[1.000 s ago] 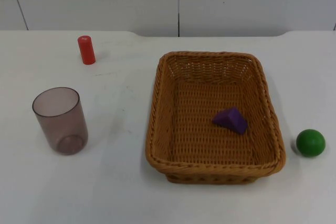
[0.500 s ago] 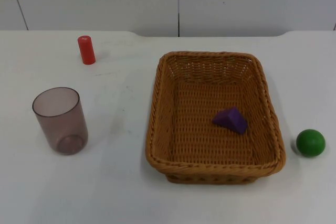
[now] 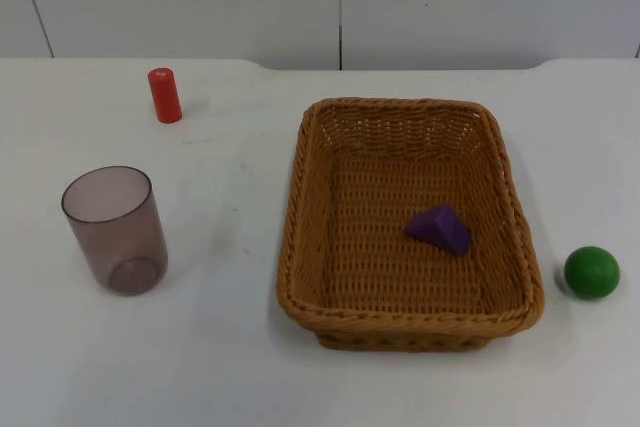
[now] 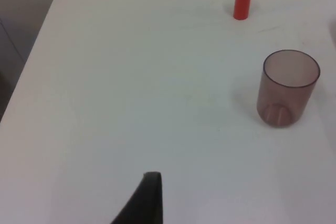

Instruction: Pick up the basket with the left hand and place the triangular block into the basket with the right hand.

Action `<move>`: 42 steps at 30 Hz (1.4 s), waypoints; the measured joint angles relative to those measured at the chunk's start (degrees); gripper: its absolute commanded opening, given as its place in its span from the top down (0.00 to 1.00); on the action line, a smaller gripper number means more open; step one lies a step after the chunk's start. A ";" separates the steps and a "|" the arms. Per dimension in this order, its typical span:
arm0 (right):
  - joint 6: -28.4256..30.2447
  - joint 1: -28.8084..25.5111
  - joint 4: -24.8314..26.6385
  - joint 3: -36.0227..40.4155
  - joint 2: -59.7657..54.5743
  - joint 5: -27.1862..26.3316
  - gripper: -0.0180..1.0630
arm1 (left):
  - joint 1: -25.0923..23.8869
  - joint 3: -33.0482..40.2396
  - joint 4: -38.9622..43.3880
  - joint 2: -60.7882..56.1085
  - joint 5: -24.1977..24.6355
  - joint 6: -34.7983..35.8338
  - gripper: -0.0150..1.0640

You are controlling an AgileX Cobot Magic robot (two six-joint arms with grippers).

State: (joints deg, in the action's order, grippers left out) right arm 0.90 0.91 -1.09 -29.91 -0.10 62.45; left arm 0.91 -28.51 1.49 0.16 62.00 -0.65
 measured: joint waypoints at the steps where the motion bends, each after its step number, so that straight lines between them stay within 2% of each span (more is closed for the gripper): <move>1: 0.00 0.00 0.00 0.00 0.00 0.00 0.01 | 0.00 0.00 0.00 0.00 0.00 0.00 0.01; 42: 0.09 0.00 0.00 0.00 0.00 -0.21 0.01 | 0.00 0.00 -1.49 0.00 0.00 -1.90 0.01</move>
State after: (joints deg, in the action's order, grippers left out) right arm 0.99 0.91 -1.09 -29.91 -0.10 62.24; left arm 0.91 -28.51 0.00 0.16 62.00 -2.55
